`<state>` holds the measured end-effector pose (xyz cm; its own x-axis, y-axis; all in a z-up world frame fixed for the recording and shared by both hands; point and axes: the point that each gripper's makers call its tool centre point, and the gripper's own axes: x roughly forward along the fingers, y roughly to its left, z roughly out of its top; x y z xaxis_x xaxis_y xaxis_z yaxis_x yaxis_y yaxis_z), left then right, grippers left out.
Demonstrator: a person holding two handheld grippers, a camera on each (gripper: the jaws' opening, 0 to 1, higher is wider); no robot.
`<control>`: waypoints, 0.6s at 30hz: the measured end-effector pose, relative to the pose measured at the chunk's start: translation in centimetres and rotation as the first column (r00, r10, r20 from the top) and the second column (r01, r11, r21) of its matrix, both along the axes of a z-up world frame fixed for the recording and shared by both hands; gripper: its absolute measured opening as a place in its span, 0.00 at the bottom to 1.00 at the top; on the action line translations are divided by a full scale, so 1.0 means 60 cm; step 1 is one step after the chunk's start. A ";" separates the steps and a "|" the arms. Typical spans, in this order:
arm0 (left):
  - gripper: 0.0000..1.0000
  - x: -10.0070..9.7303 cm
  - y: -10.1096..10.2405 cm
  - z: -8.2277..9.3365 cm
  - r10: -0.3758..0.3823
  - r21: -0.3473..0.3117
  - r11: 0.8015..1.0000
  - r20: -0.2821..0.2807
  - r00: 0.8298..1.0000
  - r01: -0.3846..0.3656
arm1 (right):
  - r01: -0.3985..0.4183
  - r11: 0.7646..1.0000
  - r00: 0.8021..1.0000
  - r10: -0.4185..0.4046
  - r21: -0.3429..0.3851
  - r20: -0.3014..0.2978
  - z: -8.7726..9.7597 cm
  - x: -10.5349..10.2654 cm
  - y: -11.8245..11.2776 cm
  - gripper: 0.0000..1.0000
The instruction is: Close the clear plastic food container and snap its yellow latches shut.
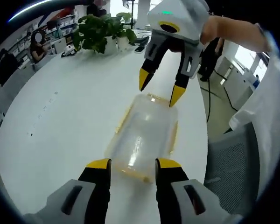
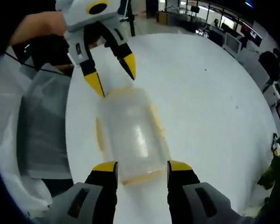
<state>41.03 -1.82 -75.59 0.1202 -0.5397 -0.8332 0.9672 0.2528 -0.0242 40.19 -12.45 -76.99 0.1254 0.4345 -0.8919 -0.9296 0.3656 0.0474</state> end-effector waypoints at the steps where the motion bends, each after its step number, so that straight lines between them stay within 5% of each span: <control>1: 0.36 0.000 -0.003 0.000 -0.008 0.001 1.000 0.002 1.000 0.008 | -0.003 1.000 1.000 0.003 0.001 -0.001 0.000 0.000 0.001 0.40; 18: 0.32 -0.002 -0.025 -0.005 -0.094 0.003 0.996 0.010 0.996 0.094 | -0.065 0.998 0.998 0.065 -0.012 -0.010 0.001 0.002 0.013 0.36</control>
